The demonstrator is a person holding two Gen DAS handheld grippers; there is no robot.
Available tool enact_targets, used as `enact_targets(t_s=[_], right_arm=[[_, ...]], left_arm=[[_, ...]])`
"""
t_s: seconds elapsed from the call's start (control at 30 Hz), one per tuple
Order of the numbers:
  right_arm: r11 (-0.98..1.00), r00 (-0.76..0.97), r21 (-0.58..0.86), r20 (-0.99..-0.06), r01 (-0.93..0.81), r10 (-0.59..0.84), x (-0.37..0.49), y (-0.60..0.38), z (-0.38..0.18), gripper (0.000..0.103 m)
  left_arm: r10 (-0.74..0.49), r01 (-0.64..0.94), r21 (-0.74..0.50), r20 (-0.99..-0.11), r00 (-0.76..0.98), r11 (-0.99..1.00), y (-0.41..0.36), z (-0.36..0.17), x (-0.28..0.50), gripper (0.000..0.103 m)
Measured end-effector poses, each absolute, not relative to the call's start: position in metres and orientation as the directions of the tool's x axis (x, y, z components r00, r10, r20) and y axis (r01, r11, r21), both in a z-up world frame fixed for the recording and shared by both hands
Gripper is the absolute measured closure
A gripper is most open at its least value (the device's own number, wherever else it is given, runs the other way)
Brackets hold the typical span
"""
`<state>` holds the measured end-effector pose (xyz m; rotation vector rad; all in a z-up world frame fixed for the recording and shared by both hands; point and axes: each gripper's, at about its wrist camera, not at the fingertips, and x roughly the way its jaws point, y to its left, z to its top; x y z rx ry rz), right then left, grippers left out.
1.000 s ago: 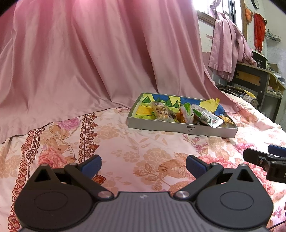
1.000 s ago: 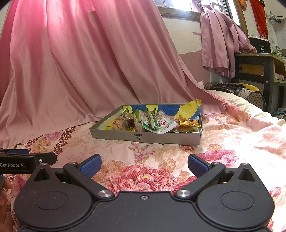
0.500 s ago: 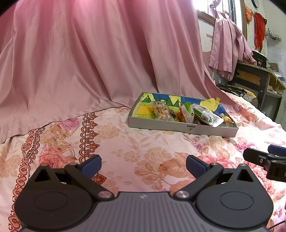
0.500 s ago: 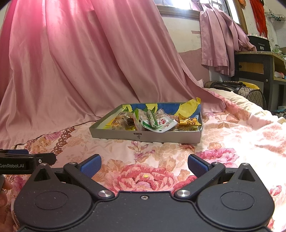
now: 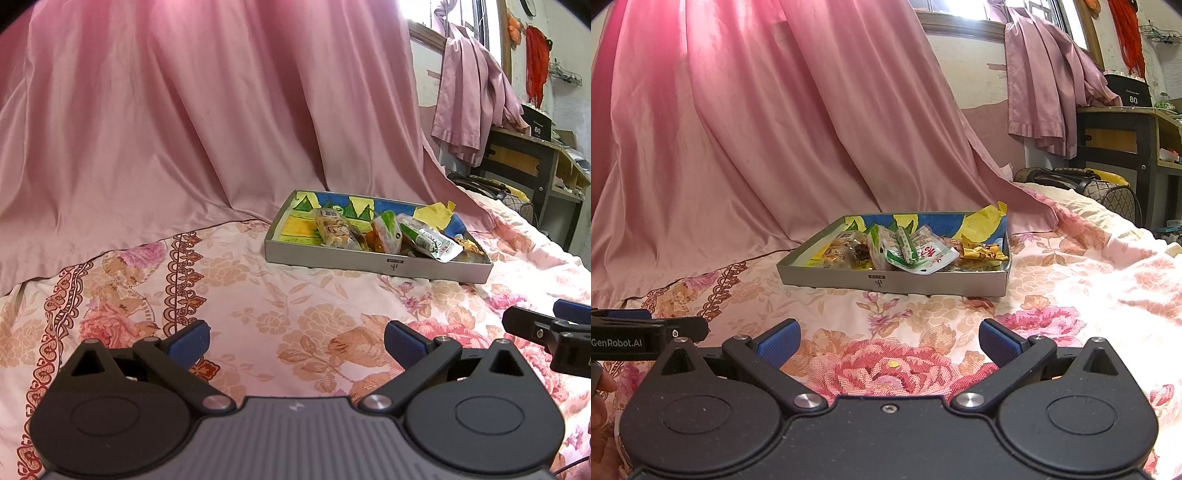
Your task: Organize snacks
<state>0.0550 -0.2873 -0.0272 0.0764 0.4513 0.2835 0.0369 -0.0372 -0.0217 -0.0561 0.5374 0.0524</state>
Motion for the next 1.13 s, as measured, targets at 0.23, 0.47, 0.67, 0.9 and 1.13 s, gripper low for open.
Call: enact_targets(t_s=[0.23,0.47,0.67,0.9,1.13], right_arm=[[0.958,0.861,0.135,-0.42,-0.253,0.287,0.0548,-0.287,-0.0273,0.001],[0.958,0.861,0.134,-0.42,-0.253,0.287,0.0544,-0.2869,-0.0278,0.001],[0.958,0.86,0.134,-0.422,-0.253,0.286,0.0541,-0.2867,-0.0289,0.001],[0.958,0.858,0.131,-0.426,-0.256,0.288,0.0543,-0.2849,-0.029,0.001],[0.958,0.857,0.131,-0.426,-0.256,0.288,0.0544,-0.2849,-0.0291,0.001]], left_arm=[[0.041,-0.069,-0.035,-0.519,0.854,0.997,-0.0374,-0.0214,0.0369,0.0],[0.085,-0.103,-0.003,-0.544,0.835,0.995,-0.0385,-0.0217,0.0393,0.0],[0.086,-0.118,-0.022,-0.555,0.827,0.993,-0.0345,-0.0238,0.0397,0.0],[0.081,-0.101,-0.005,-0.563,0.823,0.995,-0.0379,-0.0261,0.0396,0.0],[0.08,-0.098,-0.002,-0.559,0.825,0.995,-0.0391,-0.0257,0.0387,0.0]])
